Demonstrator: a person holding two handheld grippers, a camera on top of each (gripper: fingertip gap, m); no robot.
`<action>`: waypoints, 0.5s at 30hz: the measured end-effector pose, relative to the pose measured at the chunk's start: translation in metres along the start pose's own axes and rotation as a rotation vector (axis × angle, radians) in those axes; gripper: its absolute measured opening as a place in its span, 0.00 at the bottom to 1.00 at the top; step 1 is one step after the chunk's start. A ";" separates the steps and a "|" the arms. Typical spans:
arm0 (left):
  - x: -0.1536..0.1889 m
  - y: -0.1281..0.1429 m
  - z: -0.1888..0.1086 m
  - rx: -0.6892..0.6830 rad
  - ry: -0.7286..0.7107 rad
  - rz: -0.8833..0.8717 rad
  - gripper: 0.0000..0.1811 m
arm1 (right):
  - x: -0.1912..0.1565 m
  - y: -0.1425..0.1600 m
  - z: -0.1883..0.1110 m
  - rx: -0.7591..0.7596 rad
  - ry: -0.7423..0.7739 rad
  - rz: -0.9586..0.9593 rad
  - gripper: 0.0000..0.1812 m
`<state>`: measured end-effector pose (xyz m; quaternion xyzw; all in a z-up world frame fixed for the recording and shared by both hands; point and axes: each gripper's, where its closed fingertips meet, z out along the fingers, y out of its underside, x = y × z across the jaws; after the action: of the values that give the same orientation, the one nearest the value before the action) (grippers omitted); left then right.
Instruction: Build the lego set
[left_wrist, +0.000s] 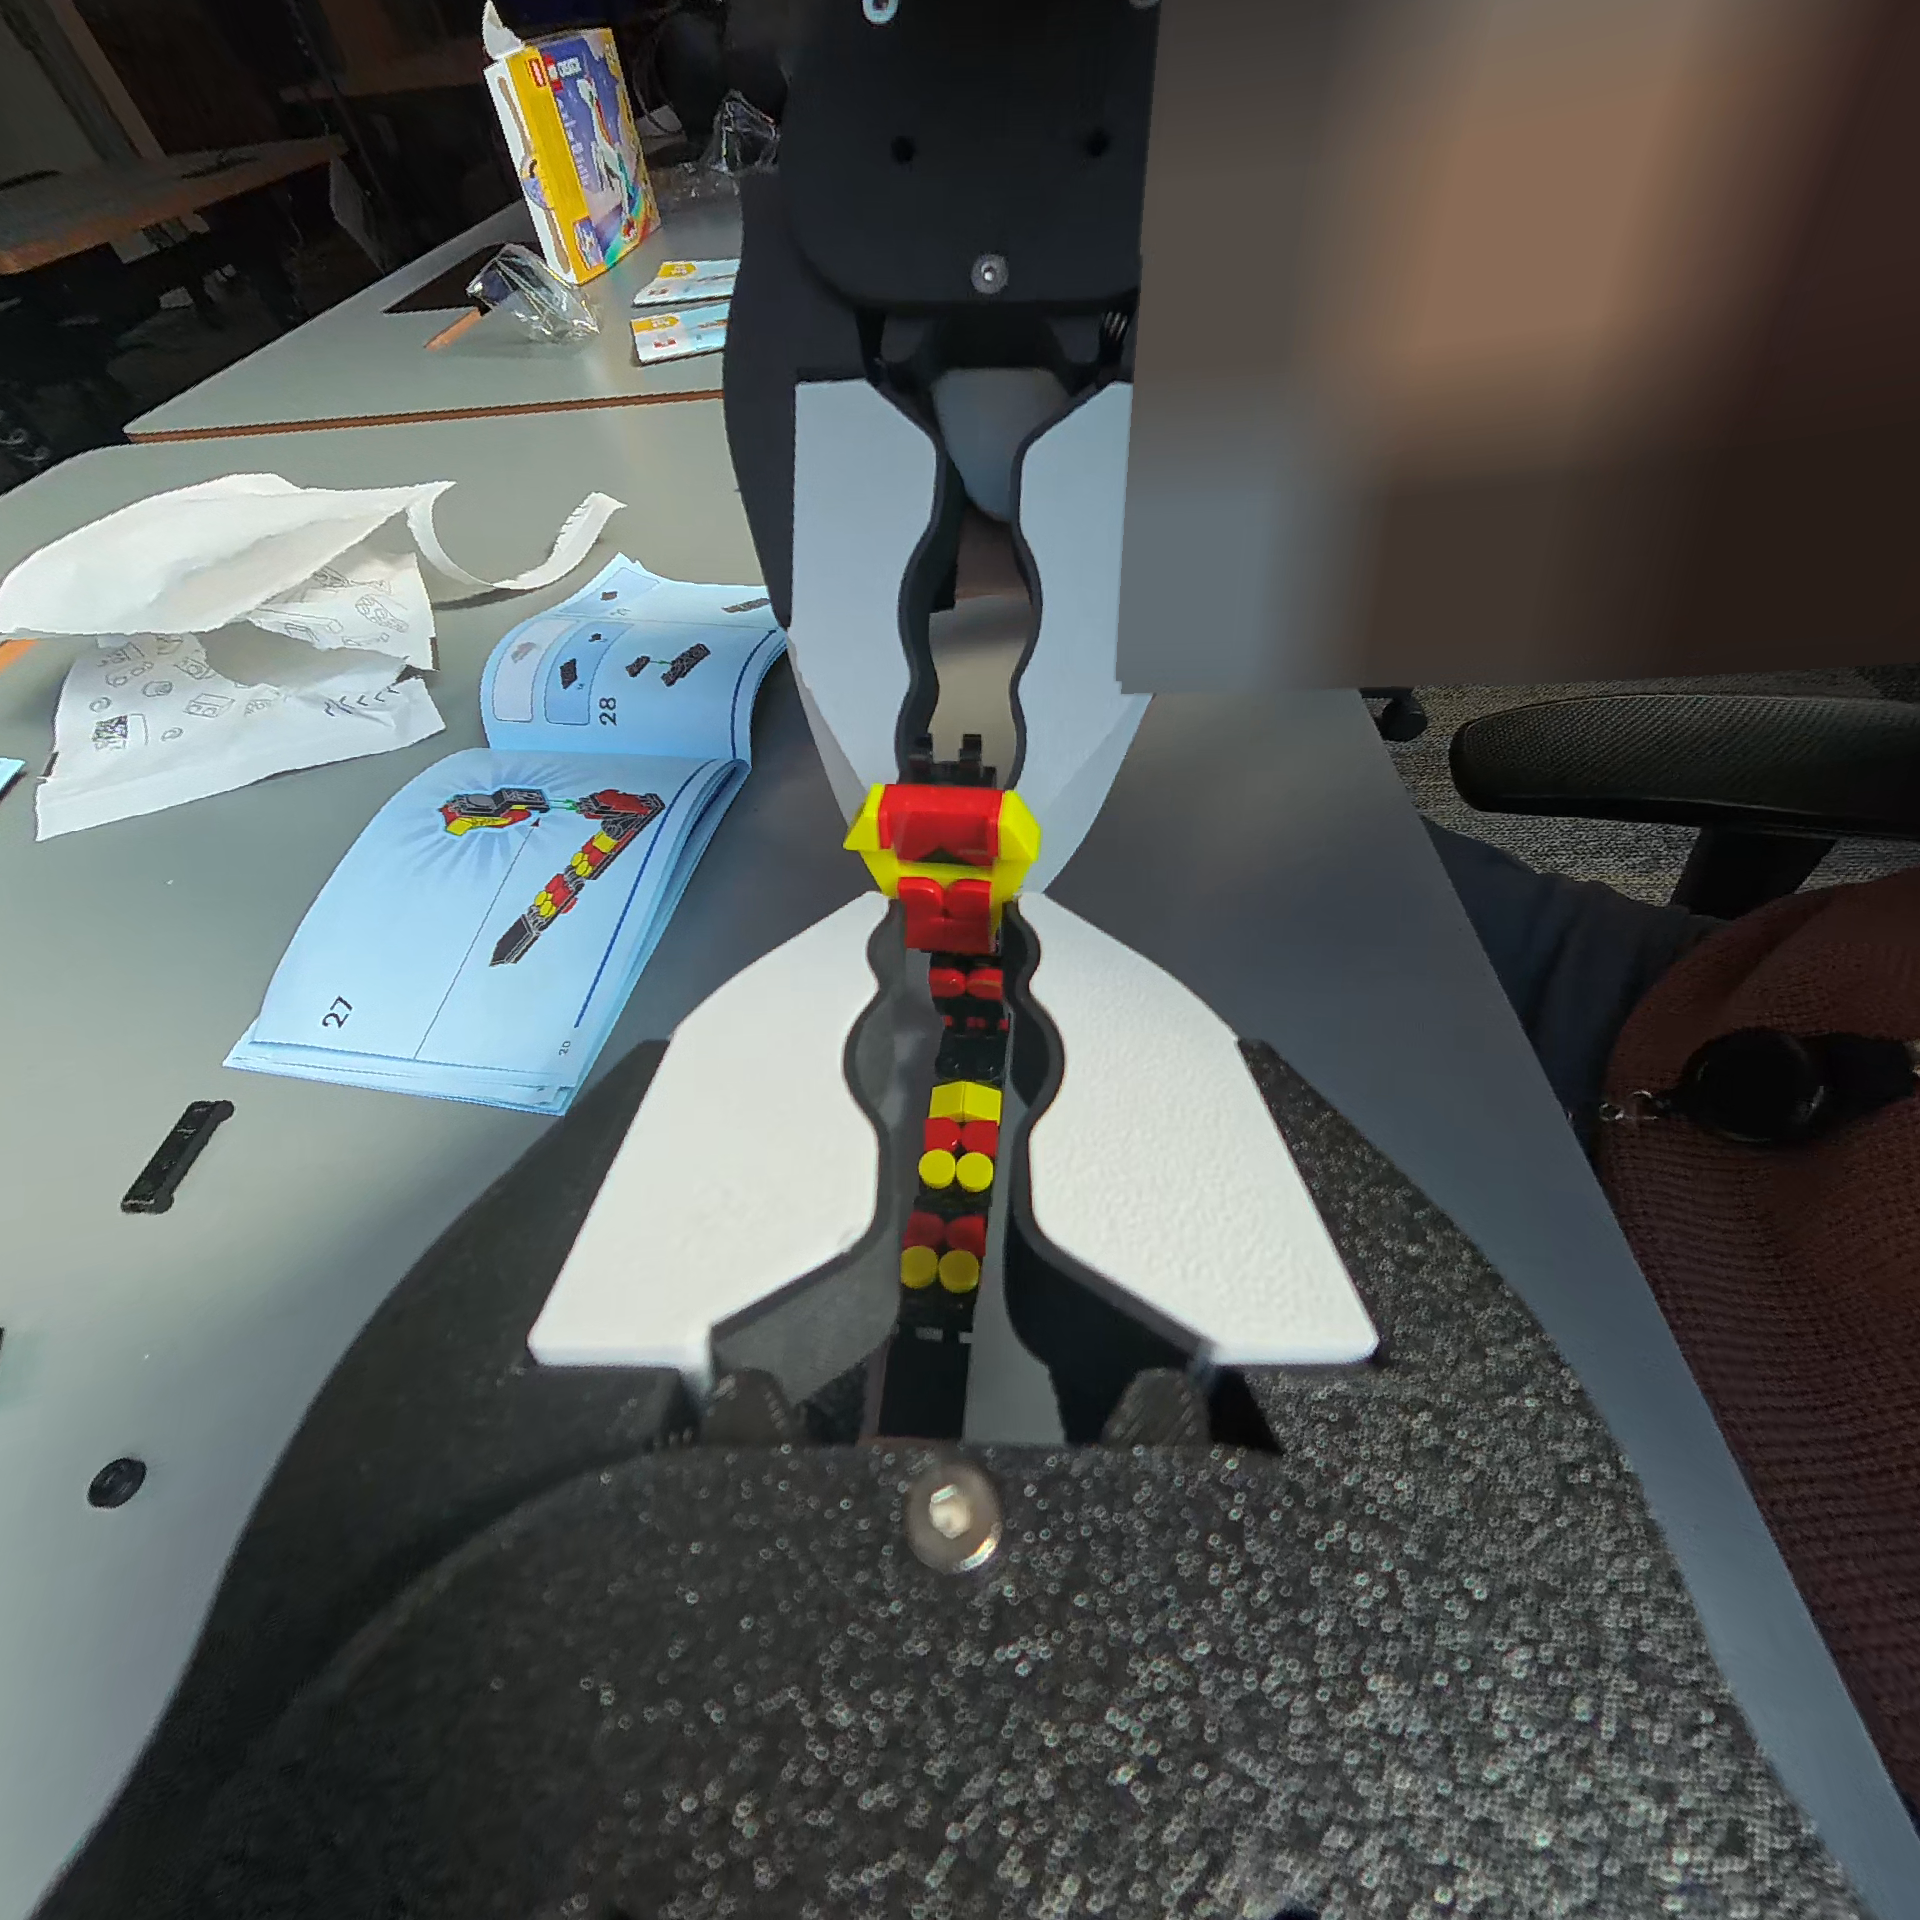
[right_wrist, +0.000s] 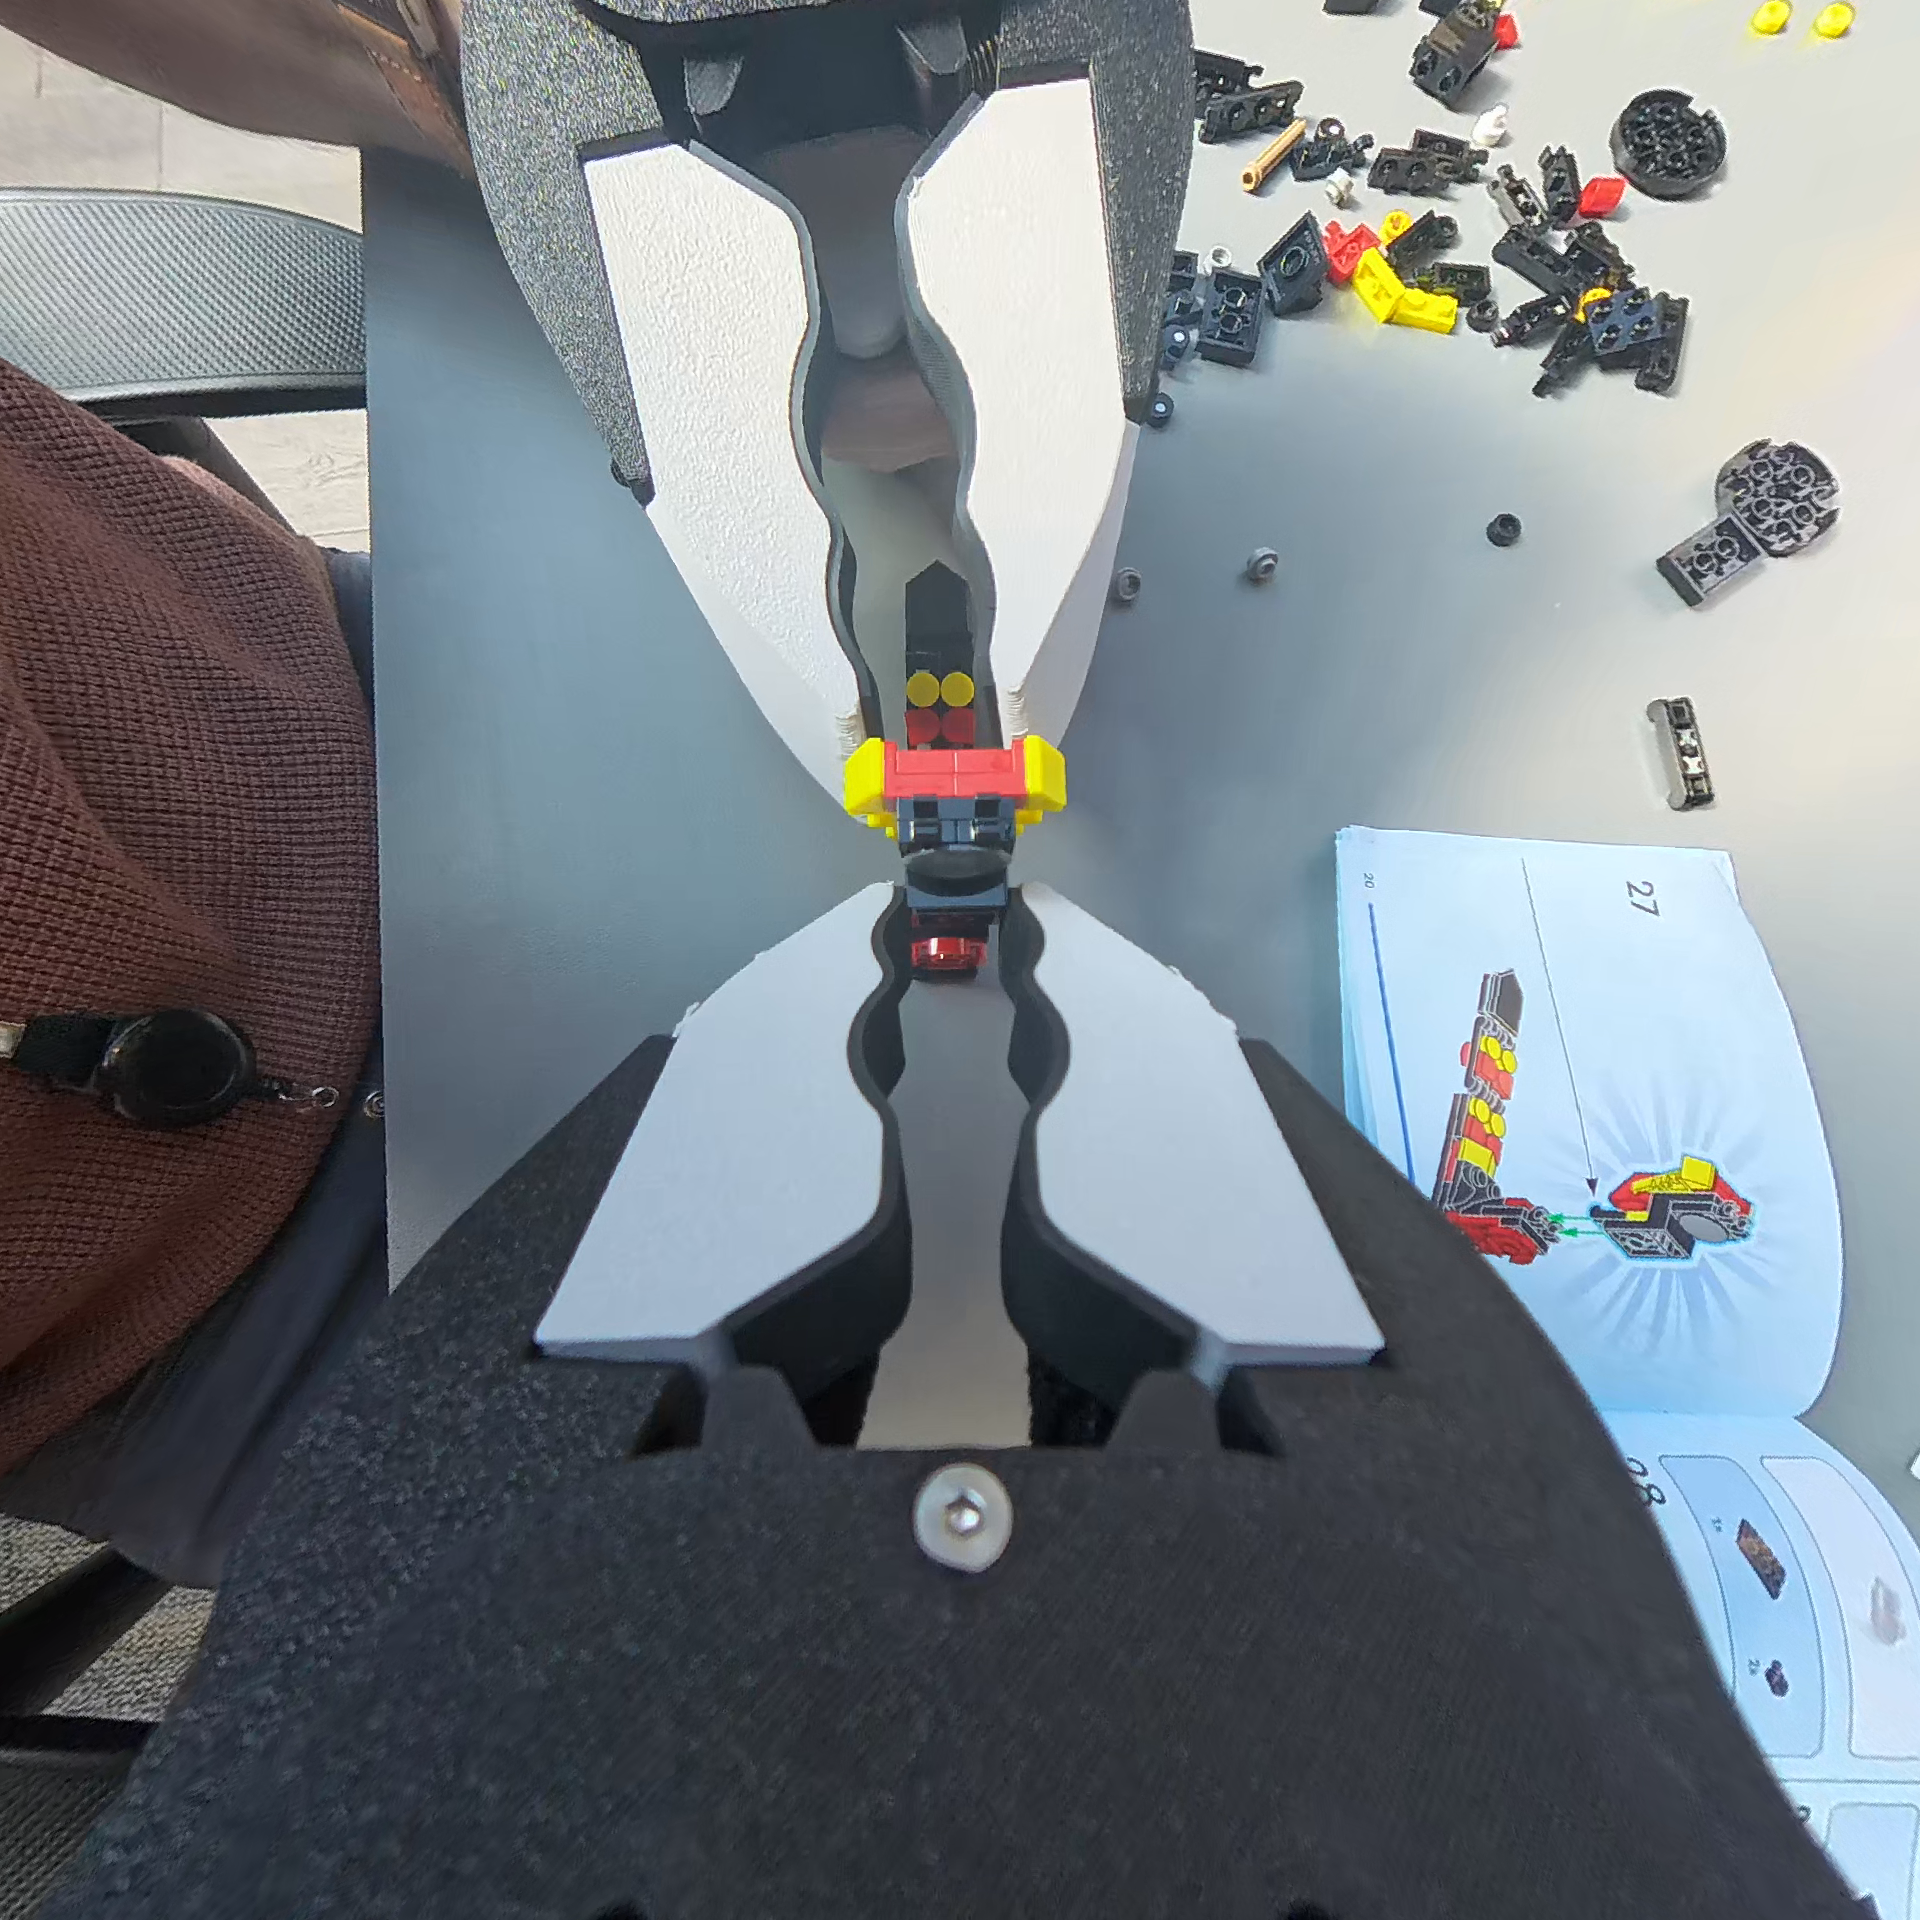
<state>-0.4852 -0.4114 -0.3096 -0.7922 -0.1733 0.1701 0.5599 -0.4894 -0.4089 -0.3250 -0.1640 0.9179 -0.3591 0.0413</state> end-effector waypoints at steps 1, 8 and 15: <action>0.000 0.000 0.000 0.000 0.002 -0.003 0.10 | 0.000 0.000 0.000 -0.004 0.001 0.001 0.09; 0.000 0.003 0.002 -0.021 -0.011 0.017 0.10 | 0.000 0.002 0.002 -0.013 -0.004 0.010 0.09; -0.002 -0.001 0.005 -0.013 -0.003 0.028 0.10 | 0.001 0.008 0.004 -0.018 0.007 0.028 0.22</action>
<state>-0.4894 -0.4083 -0.3102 -0.7977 -0.1642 0.1781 0.5522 -0.4917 -0.4060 -0.3334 -0.1501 0.9235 -0.3506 0.0419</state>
